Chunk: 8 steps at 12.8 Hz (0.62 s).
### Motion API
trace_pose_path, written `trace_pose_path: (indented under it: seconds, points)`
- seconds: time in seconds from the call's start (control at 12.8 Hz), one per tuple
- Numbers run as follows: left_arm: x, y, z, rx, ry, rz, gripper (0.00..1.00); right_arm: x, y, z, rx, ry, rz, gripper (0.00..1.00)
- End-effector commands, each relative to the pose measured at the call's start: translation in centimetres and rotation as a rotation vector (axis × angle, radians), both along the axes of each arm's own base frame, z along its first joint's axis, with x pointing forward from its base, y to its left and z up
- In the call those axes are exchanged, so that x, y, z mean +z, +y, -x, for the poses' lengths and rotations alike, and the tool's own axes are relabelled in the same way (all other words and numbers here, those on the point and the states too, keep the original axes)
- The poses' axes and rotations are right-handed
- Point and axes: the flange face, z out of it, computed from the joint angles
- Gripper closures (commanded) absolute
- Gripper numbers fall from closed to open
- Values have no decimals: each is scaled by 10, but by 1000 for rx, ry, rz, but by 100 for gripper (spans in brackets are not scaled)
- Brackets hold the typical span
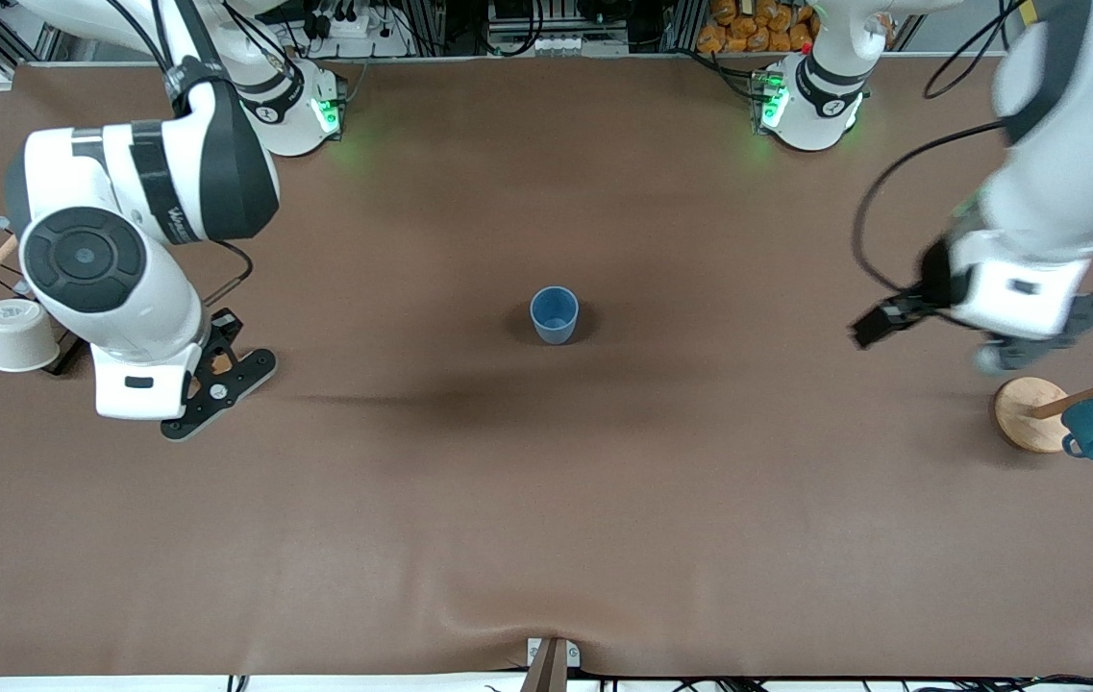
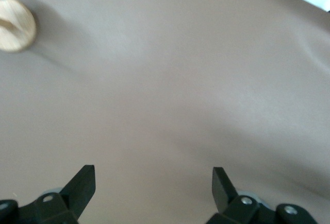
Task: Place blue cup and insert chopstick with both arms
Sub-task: 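Carry the chopstick over the blue cup with the right gripper while the left gripper withdraws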
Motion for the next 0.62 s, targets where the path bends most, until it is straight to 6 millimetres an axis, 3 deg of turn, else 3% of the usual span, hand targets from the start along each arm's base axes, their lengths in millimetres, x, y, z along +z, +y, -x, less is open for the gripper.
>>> trace_pose_path:
  seconds: [0.0, 0.23, 0.47, 0.55]
  points:
    - [24, 52, 8, -64, -10, -37, 0, 13, 39, 8, -31, -52, -85, 100]
    - [40, 100, 21, -151, 9, -53, 0, 16, 91, 22, -91, -87, -177, 100]
    - [53, 146, 36, -274, 18, -57, 0, 21, 114, 24, -167, -98, -328, 100]
    - [57, 154, 41, -296, 21, -59, 0, 21, 132, 31, -144, -105, -337, 100]
